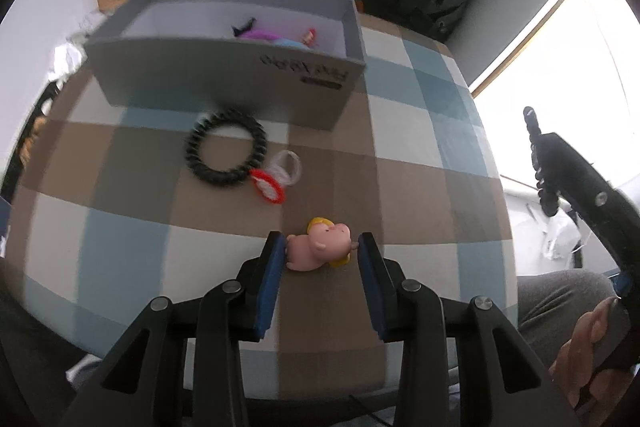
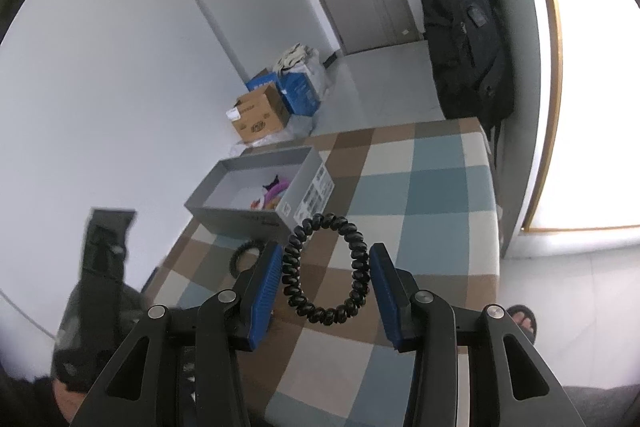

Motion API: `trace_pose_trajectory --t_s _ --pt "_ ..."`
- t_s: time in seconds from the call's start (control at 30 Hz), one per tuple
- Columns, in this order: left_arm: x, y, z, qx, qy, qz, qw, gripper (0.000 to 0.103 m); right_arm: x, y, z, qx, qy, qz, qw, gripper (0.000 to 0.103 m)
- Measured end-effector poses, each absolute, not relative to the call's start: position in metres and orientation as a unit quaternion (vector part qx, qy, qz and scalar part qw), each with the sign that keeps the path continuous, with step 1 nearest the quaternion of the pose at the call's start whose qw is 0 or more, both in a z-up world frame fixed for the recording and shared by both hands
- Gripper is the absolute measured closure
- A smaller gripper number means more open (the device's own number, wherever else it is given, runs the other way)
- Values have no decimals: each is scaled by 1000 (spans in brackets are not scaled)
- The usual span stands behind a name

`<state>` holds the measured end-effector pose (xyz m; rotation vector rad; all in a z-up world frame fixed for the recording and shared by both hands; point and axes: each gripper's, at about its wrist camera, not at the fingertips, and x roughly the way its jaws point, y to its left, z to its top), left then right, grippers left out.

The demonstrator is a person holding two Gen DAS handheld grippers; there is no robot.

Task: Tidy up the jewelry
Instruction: 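Grasp the pink pig figure with the left gripper, then carry the hair tie and pig figure over the grey box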

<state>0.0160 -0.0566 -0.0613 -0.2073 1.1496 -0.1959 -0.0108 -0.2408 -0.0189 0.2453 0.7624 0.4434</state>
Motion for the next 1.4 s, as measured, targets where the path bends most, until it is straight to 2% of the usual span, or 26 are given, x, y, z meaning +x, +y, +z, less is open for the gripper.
trace_pose_trajectory --t_s 0.63,1.0,1.4 --pt "21 -8 -9 -150 459 -111 868 71 -9 -196 -32 93 395 229 885 60" --pt "43 21 7 -165 433 -124 878 71 10 -163 -11 81 382 254 885 60" --pt "106 24 12 -161 419 -132 884 71 65 -130 29 55 349 280 893 60"
